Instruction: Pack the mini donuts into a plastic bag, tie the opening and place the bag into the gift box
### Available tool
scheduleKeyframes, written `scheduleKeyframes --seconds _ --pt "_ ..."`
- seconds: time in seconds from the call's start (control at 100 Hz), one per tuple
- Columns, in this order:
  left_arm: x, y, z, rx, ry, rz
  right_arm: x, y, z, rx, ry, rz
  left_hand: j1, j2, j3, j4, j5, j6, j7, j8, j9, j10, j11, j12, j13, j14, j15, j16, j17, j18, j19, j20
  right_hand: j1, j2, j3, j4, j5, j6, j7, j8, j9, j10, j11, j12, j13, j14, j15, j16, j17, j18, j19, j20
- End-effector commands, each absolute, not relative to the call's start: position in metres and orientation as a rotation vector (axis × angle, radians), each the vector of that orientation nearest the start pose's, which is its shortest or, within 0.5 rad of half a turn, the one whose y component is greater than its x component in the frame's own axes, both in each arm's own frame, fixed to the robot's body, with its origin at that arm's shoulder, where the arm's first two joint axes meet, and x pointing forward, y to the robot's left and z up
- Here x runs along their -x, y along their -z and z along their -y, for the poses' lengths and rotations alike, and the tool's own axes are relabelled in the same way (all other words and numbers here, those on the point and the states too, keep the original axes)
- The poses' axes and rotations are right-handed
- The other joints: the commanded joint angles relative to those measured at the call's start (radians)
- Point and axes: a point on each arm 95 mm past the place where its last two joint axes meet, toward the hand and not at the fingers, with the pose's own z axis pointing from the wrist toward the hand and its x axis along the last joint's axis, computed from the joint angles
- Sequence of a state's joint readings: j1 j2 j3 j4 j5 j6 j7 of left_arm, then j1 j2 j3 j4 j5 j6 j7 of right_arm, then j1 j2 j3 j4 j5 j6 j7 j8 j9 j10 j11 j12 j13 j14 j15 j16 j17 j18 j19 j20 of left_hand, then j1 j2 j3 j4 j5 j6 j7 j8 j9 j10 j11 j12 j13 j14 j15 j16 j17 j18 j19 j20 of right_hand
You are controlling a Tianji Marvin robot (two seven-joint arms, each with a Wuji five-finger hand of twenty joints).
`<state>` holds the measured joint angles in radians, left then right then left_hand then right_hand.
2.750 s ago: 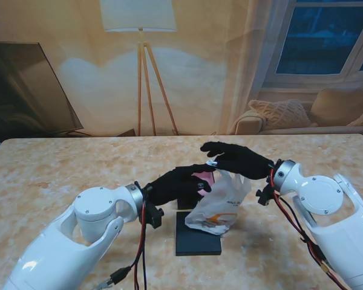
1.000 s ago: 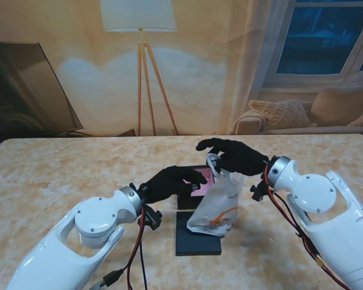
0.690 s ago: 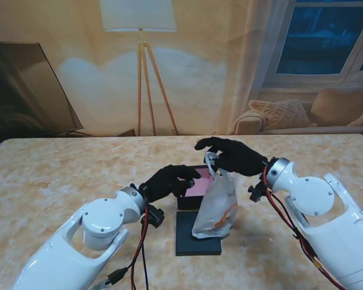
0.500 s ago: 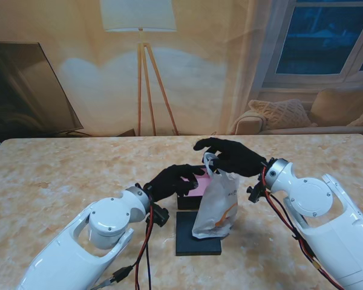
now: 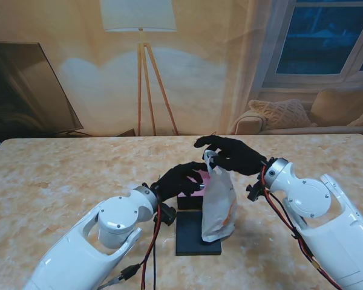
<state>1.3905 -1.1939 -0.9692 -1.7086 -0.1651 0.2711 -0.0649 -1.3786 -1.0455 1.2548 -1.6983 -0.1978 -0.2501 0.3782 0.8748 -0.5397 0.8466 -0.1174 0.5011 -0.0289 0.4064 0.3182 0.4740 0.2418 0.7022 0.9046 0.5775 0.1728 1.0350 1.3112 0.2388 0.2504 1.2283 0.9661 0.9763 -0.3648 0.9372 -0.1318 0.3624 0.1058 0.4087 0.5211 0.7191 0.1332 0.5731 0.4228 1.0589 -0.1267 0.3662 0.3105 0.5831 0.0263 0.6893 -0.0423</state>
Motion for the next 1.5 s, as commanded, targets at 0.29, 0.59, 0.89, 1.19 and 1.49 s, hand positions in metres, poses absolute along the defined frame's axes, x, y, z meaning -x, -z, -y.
scheduleKeyframes --seconds 0.29,0.59,0.89,1.19,1.49 --pt "-0.398 0.276 0.141 2.510 2.099 -1.066 -0.429 0.217 -0.027 -1.455 -2.219 -1.567 -0.037 -0.081 0.056 -0.029 0.114 -0.038 0.139 0.030 -0.019 -0.034 0.089 0.124 -0.003 -0.038 0.092 0.091 -0.017 -0.026 0.002 0.020 0.040 0.056 -0.027 0.042 0.001 -0.040 0.010 -0.006 -0.006 -0.041 -0.029 -0.021 -0.023 -0.024 -0.015 -0.040 -0.058 -0.015 -0.116 0.019" --pt "-0.395 0.274 0.143 2.527 2.088 -1.040 -0.429 0.218 -0.028 -1.447 -2.226 -1.537 -0.071 -0.145 0.053 -0.117 0.141 -0.013 0.365 0.201 -0.018 -0.029 0.084 0.128 -0.011 -0.022 0.088 0.091 -0.037 -0.017 -0.020 0.017 0.037 0.065 -0.032 0.050 -0.008 -0.035 0.011 -0.007 -0.021 -0.035 -0.033 -0.030 -0.033 -0.019 -0.026 -0.056 -0.037 -0.031 -0.112 0.024" --pt "-0.395 0.270 0.144 2.497 2.095 -1.061 -0.428 0.219 -0.027 -1.446 -2.239 -1.518 -0.002 -0.196 -0.056 -0.156 0.120 -0.013 0.755 0.396 -0.008 -0.021 0.074 0.114 -0.009 0.002 0.070 0.075 -0.043 0.000 -0.036 0.011 0.028 0.074 -0.038 0.056 -0.015 -0.045 0.021 -0.003 -0.038 -0.043 -0.034 -0.042 -0.048 -0.024 -0.043 -0.074 -0.028 -0.045 -0.102 0.025" --pt "-0.396 0.264 0.141 2.476 2.088 -1.072 -0.425 0.221 -0.024 -1.447 -2.242 -1.521 0.081 0.070 -0.362 -0.082 0.096 0.053 0.889 0.614 0.099 -0.059 0.038 0.066 0.051 0.039 0.065 0.024 -0.011 0.016 -0.018 0.013 0.013 0.048 -0.061 0.052 -0.028 -0.048 0.026 0.000 -0.073 -0.040 -0.044 -0.057 -0.073 -0.012 -0.064 -0.085 -0.031 -0.049 -0.100 0.024" --pt "-0.399 0.255 0.133 2.427 2.113 -1.171 -0.422 0.221 -0.015 -1.491 -2.253 -1.520 0.387 0.336 -0.885 0.019 0.061 0.095 0.795 0.705 0.231 -0.078 -0.037 0.167 0.083 0.076 0.068 0.004 -0.007 0.041 -0.007 0.008 -0.225 0.021 -0.146 0.063 -0.043 -0.034 -0.041 0.007 -0.162 0.001 -0.095 -0.054 -0.192 0.094 -0.086 -0.066 -0.147 0.062 0.015 0.064"
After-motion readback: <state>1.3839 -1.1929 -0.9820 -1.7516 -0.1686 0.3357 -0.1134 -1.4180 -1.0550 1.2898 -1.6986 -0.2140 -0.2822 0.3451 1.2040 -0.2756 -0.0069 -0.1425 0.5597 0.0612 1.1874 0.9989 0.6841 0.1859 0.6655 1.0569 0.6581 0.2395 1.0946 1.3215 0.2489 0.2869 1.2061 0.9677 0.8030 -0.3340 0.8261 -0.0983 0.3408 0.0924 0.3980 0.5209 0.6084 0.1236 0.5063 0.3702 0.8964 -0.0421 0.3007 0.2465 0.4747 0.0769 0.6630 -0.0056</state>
